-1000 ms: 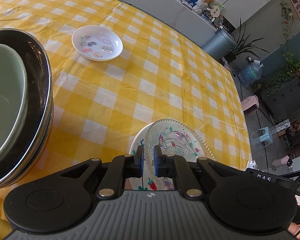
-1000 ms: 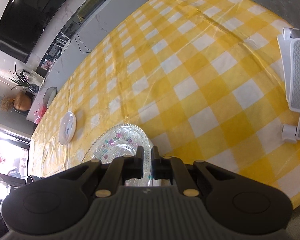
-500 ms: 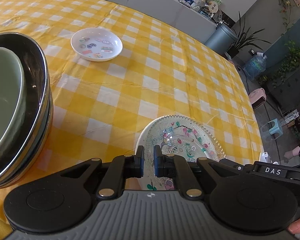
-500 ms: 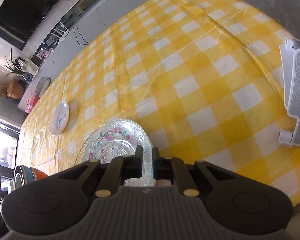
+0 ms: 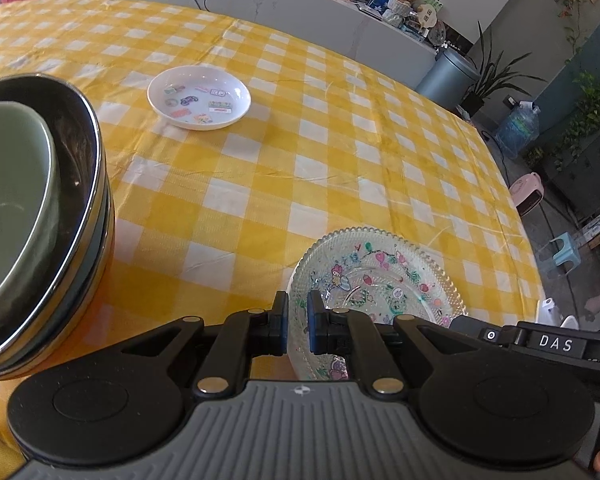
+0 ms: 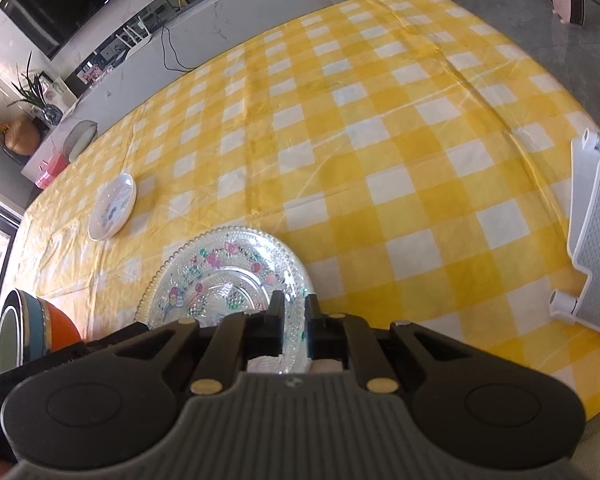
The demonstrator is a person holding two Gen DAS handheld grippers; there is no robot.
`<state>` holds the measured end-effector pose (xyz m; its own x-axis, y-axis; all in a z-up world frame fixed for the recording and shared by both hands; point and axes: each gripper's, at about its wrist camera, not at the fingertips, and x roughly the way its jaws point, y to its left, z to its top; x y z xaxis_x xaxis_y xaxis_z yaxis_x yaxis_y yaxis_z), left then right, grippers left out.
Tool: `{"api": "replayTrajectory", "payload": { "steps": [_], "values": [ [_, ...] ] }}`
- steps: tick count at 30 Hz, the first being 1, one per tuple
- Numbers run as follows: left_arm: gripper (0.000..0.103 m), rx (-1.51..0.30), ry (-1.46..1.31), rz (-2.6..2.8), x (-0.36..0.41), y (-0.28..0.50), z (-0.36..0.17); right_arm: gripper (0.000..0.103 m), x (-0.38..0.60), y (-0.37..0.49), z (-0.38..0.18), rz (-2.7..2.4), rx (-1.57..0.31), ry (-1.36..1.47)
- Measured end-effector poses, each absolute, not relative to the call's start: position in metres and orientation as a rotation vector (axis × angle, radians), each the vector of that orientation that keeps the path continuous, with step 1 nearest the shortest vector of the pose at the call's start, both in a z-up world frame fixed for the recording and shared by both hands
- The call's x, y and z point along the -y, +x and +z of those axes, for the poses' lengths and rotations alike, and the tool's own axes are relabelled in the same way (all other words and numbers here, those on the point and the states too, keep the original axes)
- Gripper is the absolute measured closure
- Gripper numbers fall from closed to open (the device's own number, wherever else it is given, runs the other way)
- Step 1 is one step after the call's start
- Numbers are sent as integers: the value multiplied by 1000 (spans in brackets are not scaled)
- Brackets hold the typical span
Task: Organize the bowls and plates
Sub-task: 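Carry the glass plate and lower it onto the 'Fruity' plate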
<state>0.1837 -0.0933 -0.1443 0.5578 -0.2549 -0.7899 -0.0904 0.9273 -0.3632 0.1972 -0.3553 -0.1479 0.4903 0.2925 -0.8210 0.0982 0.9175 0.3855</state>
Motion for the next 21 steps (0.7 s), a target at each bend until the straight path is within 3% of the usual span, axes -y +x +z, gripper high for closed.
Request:
{"api": "replayTrajectory", "payload": {
  "steps": [21],
  "values": [
    [92, -946, -221, -110, 110, 177, -141, 97, 355, 197, -148, 96, -1082, 397]
  ]
}}
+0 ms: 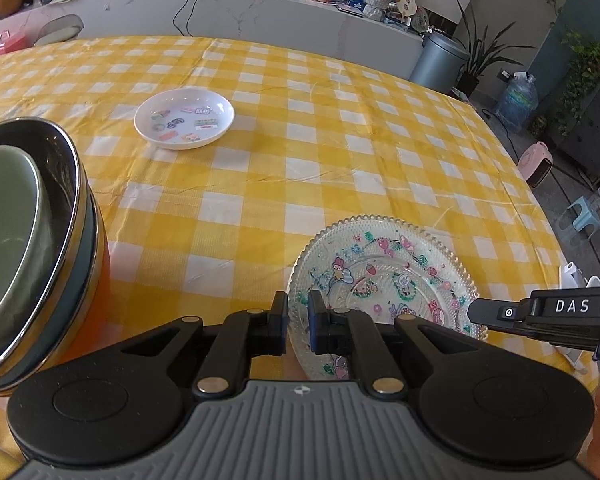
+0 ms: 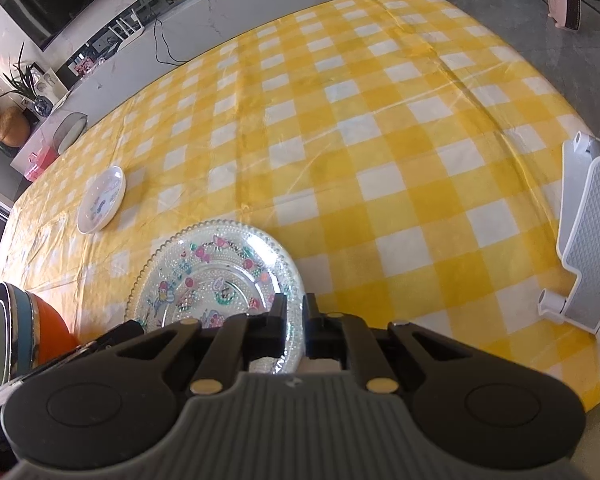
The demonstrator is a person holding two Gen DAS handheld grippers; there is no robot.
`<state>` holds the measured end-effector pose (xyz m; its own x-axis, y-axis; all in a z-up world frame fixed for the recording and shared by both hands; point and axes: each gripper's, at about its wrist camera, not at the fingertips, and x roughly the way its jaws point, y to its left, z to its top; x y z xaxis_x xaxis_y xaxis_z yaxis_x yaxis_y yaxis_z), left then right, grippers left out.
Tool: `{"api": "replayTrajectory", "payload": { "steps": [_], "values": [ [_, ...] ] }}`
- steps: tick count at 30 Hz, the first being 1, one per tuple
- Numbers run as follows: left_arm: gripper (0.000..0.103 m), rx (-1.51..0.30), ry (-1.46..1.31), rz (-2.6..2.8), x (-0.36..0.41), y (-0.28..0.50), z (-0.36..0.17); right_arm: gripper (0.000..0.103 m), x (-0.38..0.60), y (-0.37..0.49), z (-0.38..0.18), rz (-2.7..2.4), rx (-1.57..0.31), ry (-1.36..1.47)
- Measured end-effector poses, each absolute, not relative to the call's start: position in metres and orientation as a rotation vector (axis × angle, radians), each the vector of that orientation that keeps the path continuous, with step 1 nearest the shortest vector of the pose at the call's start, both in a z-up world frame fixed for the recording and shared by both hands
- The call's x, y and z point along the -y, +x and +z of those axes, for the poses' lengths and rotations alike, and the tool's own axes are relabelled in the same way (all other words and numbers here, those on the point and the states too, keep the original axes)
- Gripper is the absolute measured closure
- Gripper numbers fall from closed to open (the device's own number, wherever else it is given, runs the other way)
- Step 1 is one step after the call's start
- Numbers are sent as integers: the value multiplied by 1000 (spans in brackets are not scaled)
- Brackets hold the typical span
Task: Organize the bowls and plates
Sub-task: 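Carry the glass plate and lower it onto the 'Fruity' plate, then open both grippers and move them to the small white sticker dish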
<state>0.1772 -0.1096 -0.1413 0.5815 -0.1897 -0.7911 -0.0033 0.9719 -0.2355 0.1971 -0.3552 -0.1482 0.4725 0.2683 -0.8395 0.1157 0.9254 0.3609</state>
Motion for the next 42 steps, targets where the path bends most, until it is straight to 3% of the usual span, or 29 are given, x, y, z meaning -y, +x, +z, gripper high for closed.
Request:
{"api": "replayTrajectory", "payload": {
  "steps": [6, 8, 10, 18, 20, 25, 32, 37, 42],
  "values": [
    [91, -945, -201, -126, 110, 178, -140, 93, 357, 198, -149, 104, -1082, 420],
    [89, -948, -217, -126, 108, 179, -140, 87, 358, 197, -148, 107, -1073, 429],
    [80, -947, -228, -120, 106, 180, -136, 77, 362, 195, -146, 109, -1051, 446],
    [62, -951, -185, -187, 97, 196, -88, 67, 365, 192, -135, 109, -978, 452],
    [56, -954, -144, -244, 96, 204, -76, 60, 360, 192, -130, 109, -965, 421],
    [51, -963, -18, -303, 91, 222, -46, 56, 342, 201, -121, 102, -983, 322],
    [49, -968, -66, -387, 52, 262, -16, 49, 300, 228, -99, 166, -967, 265],
    [46, -987, -27, -387, 24, 296, -14, 43, 266, 255, -87, 227, -935, 218],
    [46, -1012, -53, -381, -5, 331, -26, 42, 245, 284, -84, 257, -919, 229]
  ]
}}
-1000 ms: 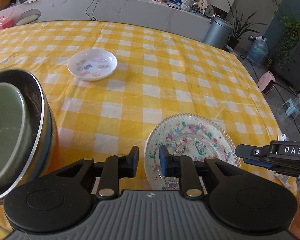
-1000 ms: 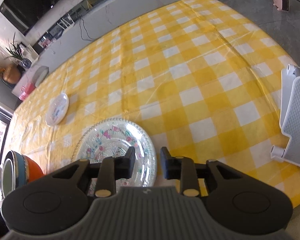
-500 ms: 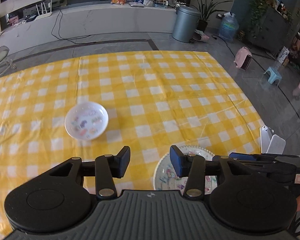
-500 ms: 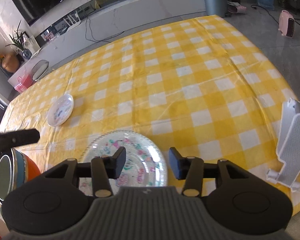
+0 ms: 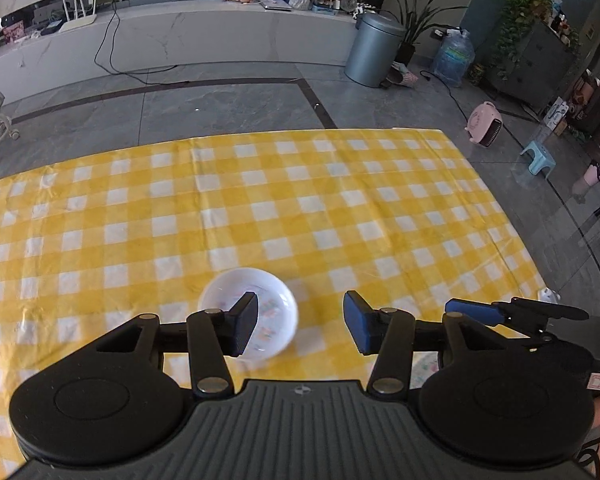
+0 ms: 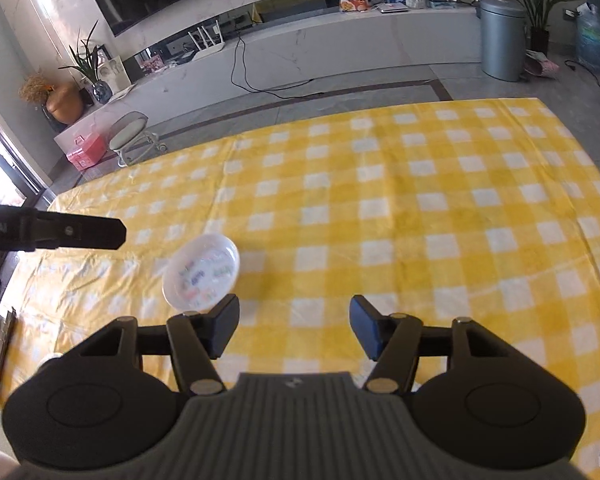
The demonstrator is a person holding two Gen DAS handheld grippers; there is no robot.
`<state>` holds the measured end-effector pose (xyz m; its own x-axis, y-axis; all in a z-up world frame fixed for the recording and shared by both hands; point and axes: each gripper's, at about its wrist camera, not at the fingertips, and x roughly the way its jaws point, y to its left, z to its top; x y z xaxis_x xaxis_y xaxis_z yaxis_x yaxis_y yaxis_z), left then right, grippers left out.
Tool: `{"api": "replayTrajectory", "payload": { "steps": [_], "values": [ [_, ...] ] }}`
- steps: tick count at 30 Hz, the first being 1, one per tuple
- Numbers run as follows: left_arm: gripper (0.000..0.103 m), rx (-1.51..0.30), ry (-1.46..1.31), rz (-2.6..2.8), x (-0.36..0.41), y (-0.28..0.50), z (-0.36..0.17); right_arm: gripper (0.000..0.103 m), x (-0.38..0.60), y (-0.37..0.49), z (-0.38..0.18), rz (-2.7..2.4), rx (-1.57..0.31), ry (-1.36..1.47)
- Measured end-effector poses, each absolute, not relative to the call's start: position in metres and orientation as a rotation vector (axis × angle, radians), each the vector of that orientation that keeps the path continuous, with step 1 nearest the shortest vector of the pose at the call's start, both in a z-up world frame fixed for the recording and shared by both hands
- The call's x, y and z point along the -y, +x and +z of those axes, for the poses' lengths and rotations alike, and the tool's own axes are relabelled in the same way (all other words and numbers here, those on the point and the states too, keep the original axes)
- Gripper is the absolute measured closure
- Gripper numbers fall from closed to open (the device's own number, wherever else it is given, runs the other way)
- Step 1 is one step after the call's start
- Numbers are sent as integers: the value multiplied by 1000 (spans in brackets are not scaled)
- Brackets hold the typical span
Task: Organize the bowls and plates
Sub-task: 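Open both grippers and move them to the small white sticker dish, then grasp the rim of the white sticker dish with both grippers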
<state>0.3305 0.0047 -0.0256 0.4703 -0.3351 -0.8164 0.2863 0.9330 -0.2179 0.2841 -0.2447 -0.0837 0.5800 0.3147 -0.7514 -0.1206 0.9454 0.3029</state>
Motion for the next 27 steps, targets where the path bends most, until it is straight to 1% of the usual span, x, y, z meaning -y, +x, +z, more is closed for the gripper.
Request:
{"api": "replayTrajectory", "payload": {
  "steps": [7, 10, 12, 13, 14, 15, 16, 17, 19, 22, 27],
  "values": [
    [46, -1021, -82, -372, -39, 363, -59, 44, 231, 325, -103, 269, -945, 361],
    [46, -1056, -119, -375, -48, 376, -78, 52, 223, 342, -114, 267, -957, 399],
    [47, -1084, -130, -385, -51, 382, -91, 54, 218, 350, -122, 269, -970, 421],
    [47, -1098, -129, -389, -52, 384, -97, 59, 214, 353, -127, 278, -977, 435],
    [49, -1112, -129, -395, -54, 386, -104, 60, 209, 357, -131, 289, -987, 443],
    [52, -1126, -129, -400, -56, 387, -109, 61, 205, 360, -136, 299, -998, 448],
    [55, -1137, -130, -402, -57, 388, -115, 65, 200, 362, -140, 307, -1007, 450],
    [56, -1145, -134, -404, -59, 389, -119, 69, 196, 364, -145, 316, -1017, 447],
    [58, -1152, -147, -408, -63, 390, -127, 70, 188, 366, -153, 323, -1036, 435],
    [65, -1165, -162, -406, -67, 391, -136, 78, 182, 370, -163, 327, -1049, 432],
    [72, -1177, -149, -433, -62, 391, -143, 81, 176, 373, -174, 331, -1069, 423]
  ]
}}
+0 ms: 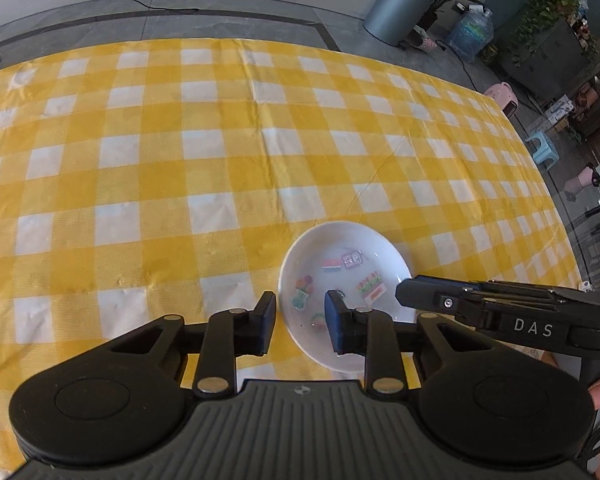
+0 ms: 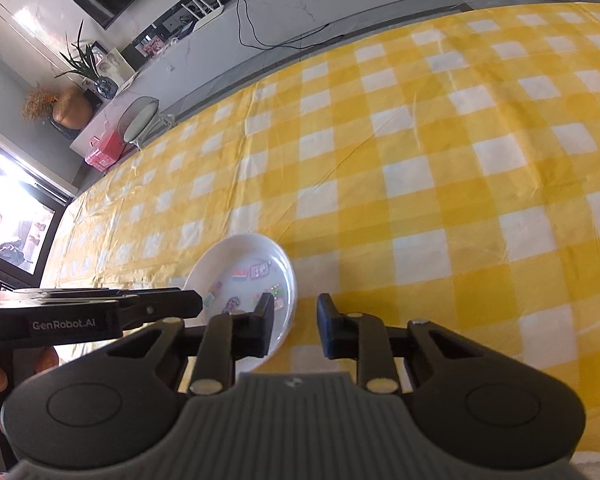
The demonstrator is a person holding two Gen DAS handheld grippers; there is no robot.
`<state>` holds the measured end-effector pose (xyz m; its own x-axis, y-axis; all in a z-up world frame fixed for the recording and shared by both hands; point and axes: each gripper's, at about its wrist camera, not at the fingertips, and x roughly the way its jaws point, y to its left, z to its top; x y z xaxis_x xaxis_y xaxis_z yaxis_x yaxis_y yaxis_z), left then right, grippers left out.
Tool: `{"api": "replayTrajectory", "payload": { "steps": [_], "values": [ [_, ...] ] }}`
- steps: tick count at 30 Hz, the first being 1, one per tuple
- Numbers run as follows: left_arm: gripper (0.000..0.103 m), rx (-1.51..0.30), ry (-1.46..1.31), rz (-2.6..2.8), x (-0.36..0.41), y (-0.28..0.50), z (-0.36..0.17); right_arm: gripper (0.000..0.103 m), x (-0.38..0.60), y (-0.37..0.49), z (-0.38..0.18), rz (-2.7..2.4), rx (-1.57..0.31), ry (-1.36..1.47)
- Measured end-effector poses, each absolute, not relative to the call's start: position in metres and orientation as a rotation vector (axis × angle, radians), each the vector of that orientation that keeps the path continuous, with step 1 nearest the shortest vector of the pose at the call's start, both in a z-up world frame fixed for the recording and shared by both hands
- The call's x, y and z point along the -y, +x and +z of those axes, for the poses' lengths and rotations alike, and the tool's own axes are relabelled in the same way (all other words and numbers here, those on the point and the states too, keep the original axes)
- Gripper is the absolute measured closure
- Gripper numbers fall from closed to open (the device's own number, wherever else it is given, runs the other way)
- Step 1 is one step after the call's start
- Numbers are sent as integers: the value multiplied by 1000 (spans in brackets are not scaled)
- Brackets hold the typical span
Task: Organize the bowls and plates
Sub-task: 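Grasp the rim of the white sticker dish with both grippers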
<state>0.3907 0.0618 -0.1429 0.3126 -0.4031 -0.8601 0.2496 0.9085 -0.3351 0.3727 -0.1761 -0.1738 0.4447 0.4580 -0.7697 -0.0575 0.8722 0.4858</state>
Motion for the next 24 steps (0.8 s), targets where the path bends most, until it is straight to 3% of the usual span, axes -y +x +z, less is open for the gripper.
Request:
{"api": "replayTrajectory", "payload": {
  "steps": [6, 9, 24],
  "values": [
    [83, -1183, -58, -419, -46, 392, -144, 93, 177, 371, -180, 340, -1046, 429],
    [94, -1197, -31, -380, -44, 394, -144, 100, 180, 370, -183, 329, -1043, 439],
    [97, -1119, -87, -275, -5, 350, -75, 102, 233, 350, -138, 354, -1020, 593]
  ]
}}
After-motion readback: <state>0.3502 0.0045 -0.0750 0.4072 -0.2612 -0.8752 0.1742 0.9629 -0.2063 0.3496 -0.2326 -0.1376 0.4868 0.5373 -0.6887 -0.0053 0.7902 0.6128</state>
